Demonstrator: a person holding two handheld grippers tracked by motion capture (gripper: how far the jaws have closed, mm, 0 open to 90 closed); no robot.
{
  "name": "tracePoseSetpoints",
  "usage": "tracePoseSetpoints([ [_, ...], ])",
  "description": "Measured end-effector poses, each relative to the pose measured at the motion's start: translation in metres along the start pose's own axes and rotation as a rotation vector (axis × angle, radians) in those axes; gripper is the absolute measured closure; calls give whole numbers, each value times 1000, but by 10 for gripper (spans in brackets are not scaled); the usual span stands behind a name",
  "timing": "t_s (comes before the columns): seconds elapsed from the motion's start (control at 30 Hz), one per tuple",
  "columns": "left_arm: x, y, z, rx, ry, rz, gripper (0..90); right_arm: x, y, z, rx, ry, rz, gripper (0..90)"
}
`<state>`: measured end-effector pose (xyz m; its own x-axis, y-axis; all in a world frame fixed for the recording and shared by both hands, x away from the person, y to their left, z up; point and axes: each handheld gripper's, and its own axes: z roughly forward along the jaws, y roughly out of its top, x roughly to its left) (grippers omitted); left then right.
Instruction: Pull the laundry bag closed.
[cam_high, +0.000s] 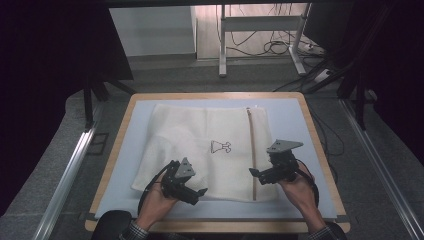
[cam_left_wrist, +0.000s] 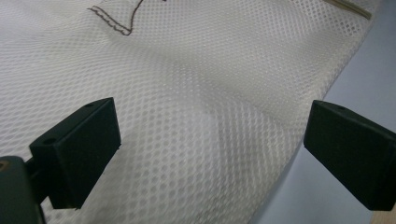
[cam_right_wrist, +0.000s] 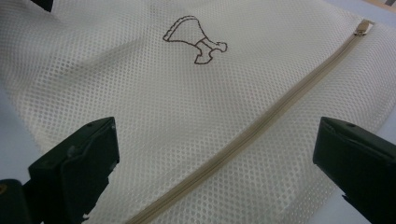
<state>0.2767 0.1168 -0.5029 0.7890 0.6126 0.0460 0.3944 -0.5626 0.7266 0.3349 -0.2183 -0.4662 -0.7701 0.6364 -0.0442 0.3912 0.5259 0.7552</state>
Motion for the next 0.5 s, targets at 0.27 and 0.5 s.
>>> tracePoseSetpoints([
  [0.27,5,-8,-12,-15,25,-20,36,5,-11,-12,-6,-9,7,4],
  [0.5,9,-14,-21,-26,45,-35,36,8,-21,-21,-9,-20,6,3],
])
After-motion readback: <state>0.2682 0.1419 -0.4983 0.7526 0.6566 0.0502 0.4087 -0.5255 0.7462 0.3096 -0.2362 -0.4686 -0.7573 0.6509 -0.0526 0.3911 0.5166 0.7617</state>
